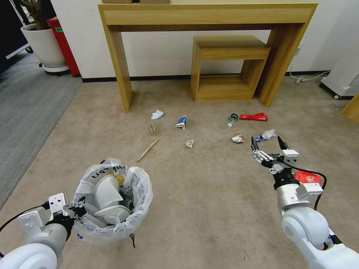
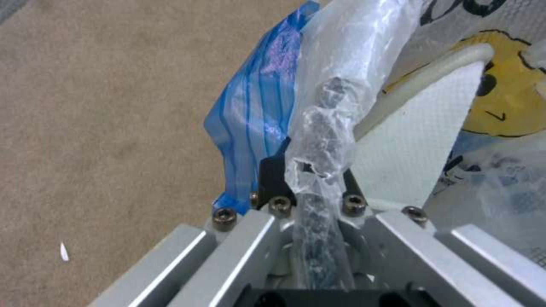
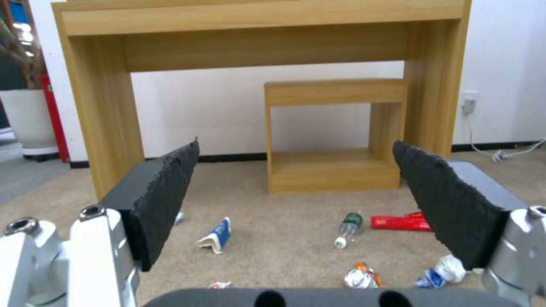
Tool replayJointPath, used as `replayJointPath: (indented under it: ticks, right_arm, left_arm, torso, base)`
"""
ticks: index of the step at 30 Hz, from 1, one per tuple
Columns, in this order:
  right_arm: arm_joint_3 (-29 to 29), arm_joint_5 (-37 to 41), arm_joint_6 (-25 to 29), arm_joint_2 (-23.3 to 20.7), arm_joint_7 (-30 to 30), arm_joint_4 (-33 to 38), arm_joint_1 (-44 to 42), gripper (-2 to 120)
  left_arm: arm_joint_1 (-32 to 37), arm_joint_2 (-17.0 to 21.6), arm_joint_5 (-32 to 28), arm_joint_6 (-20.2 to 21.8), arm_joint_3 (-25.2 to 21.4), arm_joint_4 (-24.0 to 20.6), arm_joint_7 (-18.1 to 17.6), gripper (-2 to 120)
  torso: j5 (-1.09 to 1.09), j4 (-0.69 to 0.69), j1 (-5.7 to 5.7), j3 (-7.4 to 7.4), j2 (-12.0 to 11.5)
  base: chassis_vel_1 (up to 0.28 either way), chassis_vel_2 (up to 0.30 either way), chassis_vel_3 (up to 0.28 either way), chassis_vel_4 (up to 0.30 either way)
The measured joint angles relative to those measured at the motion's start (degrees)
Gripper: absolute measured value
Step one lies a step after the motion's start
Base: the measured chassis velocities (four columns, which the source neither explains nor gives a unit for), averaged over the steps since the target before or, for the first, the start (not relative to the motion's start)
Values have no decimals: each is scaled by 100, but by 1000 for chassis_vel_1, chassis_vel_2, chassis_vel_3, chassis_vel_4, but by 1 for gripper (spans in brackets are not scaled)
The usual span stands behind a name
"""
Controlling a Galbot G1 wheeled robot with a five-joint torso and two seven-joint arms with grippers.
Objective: Pick up the trash bin and place the garbage on the floor into it.
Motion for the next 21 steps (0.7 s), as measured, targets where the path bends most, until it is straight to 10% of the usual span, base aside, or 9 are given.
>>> replayJointPath:
  ticks: [21]
  right_arm:
    - [-157,-126,123,29,-44,-299,192,88]
  left_arm:
    - [-39,-44,73,-56,33,112,29,0]
  torso:
    - [0,0,0,0,0]
  base:
    - [0,0,0,0]
